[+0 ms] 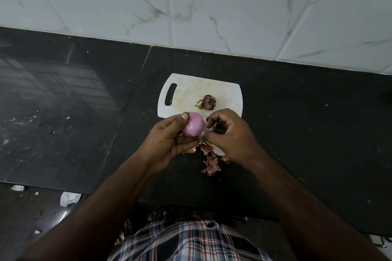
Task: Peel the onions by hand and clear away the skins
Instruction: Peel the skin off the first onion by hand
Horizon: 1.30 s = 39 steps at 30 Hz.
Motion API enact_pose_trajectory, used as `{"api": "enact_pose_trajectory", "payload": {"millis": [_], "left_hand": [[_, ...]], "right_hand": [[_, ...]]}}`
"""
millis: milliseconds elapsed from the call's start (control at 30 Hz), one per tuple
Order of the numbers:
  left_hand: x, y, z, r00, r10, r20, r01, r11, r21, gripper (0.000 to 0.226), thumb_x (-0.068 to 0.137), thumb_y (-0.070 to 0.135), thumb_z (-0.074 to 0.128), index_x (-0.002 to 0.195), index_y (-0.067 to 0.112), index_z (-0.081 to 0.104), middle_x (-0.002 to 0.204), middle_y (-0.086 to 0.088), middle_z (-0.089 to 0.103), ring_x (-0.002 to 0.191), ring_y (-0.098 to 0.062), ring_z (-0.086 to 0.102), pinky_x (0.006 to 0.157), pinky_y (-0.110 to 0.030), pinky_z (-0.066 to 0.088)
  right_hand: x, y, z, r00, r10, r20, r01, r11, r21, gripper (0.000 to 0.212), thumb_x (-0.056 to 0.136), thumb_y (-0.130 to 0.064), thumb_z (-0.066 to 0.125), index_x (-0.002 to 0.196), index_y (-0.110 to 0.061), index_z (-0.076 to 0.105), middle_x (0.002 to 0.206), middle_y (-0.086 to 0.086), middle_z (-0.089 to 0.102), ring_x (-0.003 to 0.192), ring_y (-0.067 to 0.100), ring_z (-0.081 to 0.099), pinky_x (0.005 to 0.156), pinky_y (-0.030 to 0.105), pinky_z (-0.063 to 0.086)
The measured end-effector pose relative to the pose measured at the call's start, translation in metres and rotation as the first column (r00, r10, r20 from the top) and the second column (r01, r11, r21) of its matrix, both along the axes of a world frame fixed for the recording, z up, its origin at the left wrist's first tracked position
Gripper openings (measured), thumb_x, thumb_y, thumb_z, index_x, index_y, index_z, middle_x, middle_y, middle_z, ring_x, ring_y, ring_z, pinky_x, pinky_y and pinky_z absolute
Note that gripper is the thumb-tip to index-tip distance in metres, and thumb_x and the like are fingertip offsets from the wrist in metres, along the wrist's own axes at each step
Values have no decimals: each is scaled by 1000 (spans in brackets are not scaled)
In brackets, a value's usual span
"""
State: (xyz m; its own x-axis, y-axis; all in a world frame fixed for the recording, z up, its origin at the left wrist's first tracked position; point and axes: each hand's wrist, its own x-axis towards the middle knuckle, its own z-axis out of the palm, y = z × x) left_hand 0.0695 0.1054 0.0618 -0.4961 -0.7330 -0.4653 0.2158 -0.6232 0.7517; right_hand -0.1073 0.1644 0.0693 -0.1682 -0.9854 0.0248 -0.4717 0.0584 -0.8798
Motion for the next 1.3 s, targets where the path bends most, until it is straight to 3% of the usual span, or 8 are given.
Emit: {"api": "enact_pose_trajectory", "payload": {"millis": [167, 333, 467, 633, 800, 1000, 1133, 1300], "left_hand": [[0, 1, 1, 1000, 0, 31, -1, 999, 32, 32, 96, 36, 57, 113, 10, 66, 90, -17, 75, 71, -25, 73, 65, -32, 64], [0, 4, -1, 1000, -22, 4, 22, 997, 76, 56, 84, 43, 63, 123, 3, 59, 89, -20, 70, 67, -23, 68, 62, -29, 62], [7, 0, -4, 996, -29, -81, 39, 992, 122, 62, 86, 46, 62, 133, 6, 58, 106, -19, 69, 72, -22, 68, 63, -29, 62], [13, -2, -2, 993, -79, -89, 83, 996, 40, 44, 88, 35, 60, 126, 16, 65, 109, -21, 72, 82, -27, 73, 76, -35, 62], [11, -1, -4, 992, -127, -9, 126, 991, -36, 48, 87, 43, 60, 123, 12, 67, 101, -17, 70, 72, -20, 65, 63, -25, 60], [8, -2, -5, 981, -177, 76, 187, 971, -146, 55, 87, 52, 57, 119, 8, 69, 95, -19, 69, 70, -19, 60, 56, -21, 54], [9, -1, -8, 984, -148, 97, 163, 971, -176, 46, 90, 50, 55, 115, 15, 73, 97, -19, 68, 71, -22, 57, 55, -22, 52], [7, -6, -5, 978, -148, 148, 170, 973, -154, 55, 89, 52, 54, 119, 8, 68, 91, -20, 68, 63, -18, 59, 52, -21, 51]], "right_hand": [[-3, -2, -9, 995, -97, 12, 96, 993, 63, 21, 74, -12, 63, 89, -26, 65, 96, -7, 69, 88, 18, 68, 75, 46, 58], [-3, -3, -10, 986, -125, -112, 127, 992, 17, 17, 82, -3, 65, 89, -18, 67, 87, -10, 68, 84, 10, 64, 71, 25, 54], [-16, -2, -15, 960, -153, -236, 162, 987, 16, 22, 84, 1, 59, 93, -14, 72, 91, -7, 69, 87, 6, 62, 68, 4, 44], [-24, 3, -17, 981, -63, -182, 95, 980, 172, 25, 87, -21, 74, 112, -24, 73, 107, -13, 73, 99, 1, 67, 77, 11, 52], [-7, -1, 4, 988, 110, 104, -122, 986, 112, 66, 73, -41, 85, 133, -28, 60, 130, -13, 63, 118, 1, 59, 97, 28, 53], [4, -4, 9, 992, 122, -26, -122, 992, 20, 46, 67, -33, 90, 106, -25, 66, 105, -14, 63, 97, -2, 60, 80, 14, 51], [4, -3, 5, 988, 126, -92, -124, 992, 28, 34, 68, -36, 88, 82, -16, 65, 90, -8, 58, 83, 4, 57, 70, 17, 47], [2, -2, 0, 994, 94, 55, -99, 991, 91, 47, 68, -42, 87, 104, -26, 61, 103, -10, 65, 92, 9, 67, 81, 36, 59]]}}
